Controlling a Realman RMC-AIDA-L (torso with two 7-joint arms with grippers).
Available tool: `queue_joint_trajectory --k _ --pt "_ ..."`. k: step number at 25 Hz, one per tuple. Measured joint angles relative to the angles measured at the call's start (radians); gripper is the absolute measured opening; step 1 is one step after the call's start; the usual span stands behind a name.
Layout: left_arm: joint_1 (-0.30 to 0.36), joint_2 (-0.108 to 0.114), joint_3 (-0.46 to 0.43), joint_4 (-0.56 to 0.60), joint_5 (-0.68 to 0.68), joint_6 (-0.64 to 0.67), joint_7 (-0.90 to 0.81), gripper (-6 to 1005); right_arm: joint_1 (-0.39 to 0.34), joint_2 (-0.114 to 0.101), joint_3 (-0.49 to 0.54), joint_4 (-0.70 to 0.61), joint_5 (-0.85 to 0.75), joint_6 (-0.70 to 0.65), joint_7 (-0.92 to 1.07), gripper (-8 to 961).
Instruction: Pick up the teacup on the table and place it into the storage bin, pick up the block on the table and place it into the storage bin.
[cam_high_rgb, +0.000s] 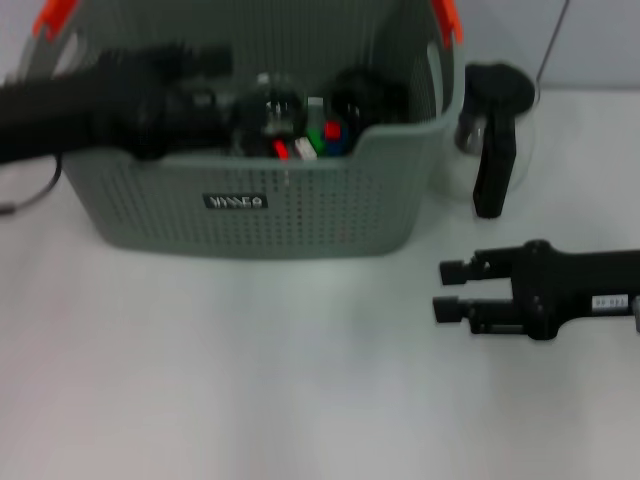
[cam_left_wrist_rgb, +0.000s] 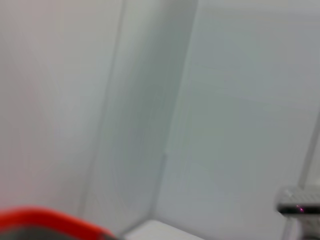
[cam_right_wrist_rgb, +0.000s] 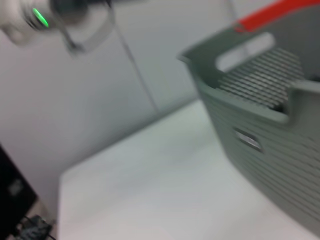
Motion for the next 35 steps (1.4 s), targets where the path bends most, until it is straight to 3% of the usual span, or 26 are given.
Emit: queue_joint_trajectory --k 2,5,7,9,14,20,26,35 --pt "0.012 0.016 -0.027 -0.103 0.002 0.059 0.041 806 -0.004 0.014 0.0 -0.006 0.008 -0.026 -0.017 589" --pt "0.02 0.079 -0.042 -0.225 0.045 0.143 0.057 843 -0.006 0.03 -0.004 -0.013 0.009 -0.036 -0.021 589" --pt "0.019 0.11 -0.037 -0.258 0.096 0.178 0.058 843 -0.005 0.034 -0.006 -0.018 0.009 -0.037 -0.024 589" --pt "0.013 0.123 -0.036 -0.265 0.163 0.192 0.059 843 -0.007 0.04 -0.014 -0.03 0.001 -0.04 -0.053 589" --pt "-0.02 0.114 -0.036 -0.272 0.271 0.18 0.12 843 -0.024 0.046 -0.016 -0.037 -0.031 -0.048 -0.243 788" --pt "-0.087 0.069 -0.034 -0.357 0.395 0.085 0.244 843 -0.079 0.045 0.119 -0.015 0.005 -0.071 -0.394 915" --pt "-0.144 0.049 -0.031 -0.385 0.455 0.04 0.278 844 -0.079 0.046 0.143 0.017 0.004 -0.069 -0.441 915" --pt "-0.133 0.068 -0.035 -0.386 0.459 0.032 0.261 844 -0.064 0.047 0.131 0.028 -0.037 -0.072 -0.424 915"
